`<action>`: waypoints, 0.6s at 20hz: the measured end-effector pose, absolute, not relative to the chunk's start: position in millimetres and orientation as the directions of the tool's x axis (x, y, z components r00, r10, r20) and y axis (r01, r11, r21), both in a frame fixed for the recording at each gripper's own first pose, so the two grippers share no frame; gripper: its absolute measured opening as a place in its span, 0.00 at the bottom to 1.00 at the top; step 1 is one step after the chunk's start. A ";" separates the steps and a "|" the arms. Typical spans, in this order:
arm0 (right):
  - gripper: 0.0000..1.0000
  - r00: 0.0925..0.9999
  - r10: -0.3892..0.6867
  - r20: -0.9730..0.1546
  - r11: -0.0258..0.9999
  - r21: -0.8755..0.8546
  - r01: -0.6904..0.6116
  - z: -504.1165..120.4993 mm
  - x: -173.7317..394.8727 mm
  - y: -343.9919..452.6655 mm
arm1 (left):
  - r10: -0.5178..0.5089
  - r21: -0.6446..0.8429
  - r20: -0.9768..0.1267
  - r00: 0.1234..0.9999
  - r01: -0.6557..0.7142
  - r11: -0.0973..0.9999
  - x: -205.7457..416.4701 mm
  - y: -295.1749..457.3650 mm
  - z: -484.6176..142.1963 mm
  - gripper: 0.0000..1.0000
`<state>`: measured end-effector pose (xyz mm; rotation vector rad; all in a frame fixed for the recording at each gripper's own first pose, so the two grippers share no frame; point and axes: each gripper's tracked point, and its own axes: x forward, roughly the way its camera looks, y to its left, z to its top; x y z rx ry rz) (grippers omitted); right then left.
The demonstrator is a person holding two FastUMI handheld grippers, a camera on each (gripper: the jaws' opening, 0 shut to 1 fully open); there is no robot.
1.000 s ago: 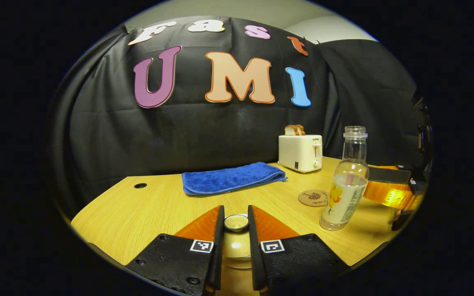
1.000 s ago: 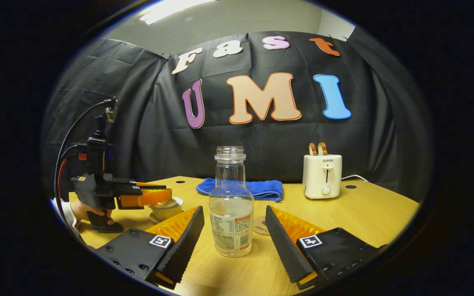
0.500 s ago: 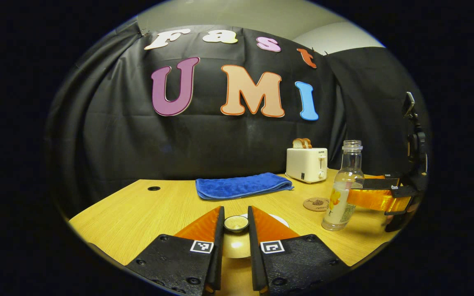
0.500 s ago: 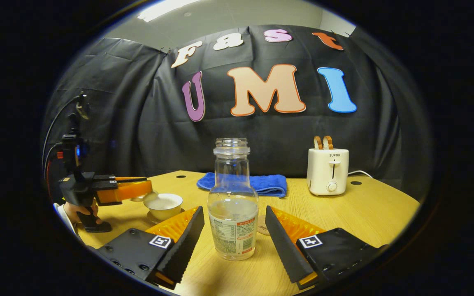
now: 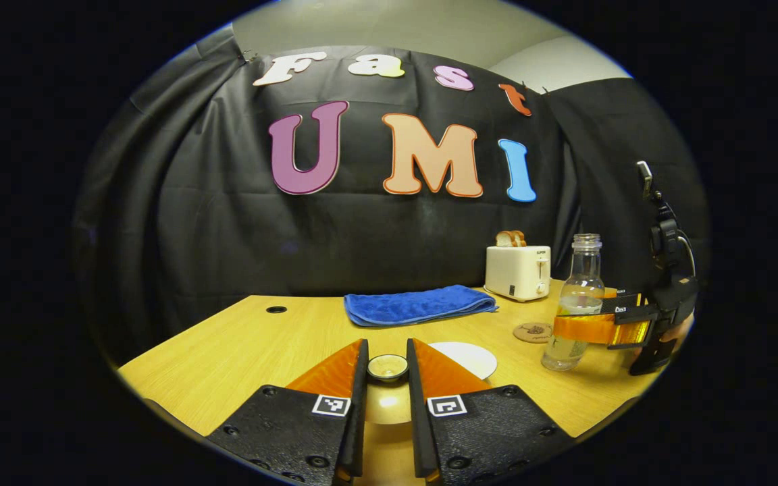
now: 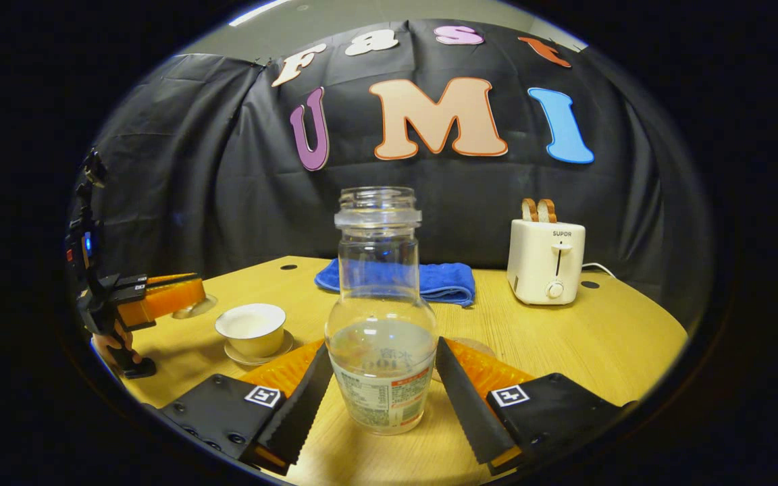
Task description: Open the teacup lid with one hand, grasp the water bottle and pour water into the teacup with the other hand; after pouring, place the water bottle on the coaster and then close the teacup lid.
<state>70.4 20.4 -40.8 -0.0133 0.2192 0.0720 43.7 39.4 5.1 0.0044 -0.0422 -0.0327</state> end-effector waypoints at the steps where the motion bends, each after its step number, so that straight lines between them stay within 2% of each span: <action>1: 0.94 0.972 0.068 -0.224 0.997 -0.007 -0.072 -42.0 72.1 21.1 | -0.022 0.006 0.041 0.999 0.022 1.000 42.5 46.4 4.0 0.27; 3: 0.94 0.967 0.077 -0.245 0.996 -0.013 -0.083 -45.8 73.3 22.9 | -0.001 0.006 0.042 0.999 0.001 1.000 41.6 55.7 3.9 0.27; 5: 0.81 0.966 0.078 -0.245 0.996 -0.022 -0.086 -45.5 76.7 23.4 | 0.023 0.004 0.043 0.999 -0.023 1.000 41.6 67.5 4.1 0.27; 10: 0.81 0.968 0.055 -0.245 0.995 -0.066 -0.073 -44.1 74.7 22.7 | 0.073 0.003 0.042 0.996 -0.074 0.997 41.0 83.1 3.0 0.27; 12: 0.81 0.965 0.022 -0.263 0.989 -0.135 -0.059 -41.5 73.8 15.3 | 0.076 0.003 0.043 0.996 -0.076 0.997 40.3 82.8 2.8 0.27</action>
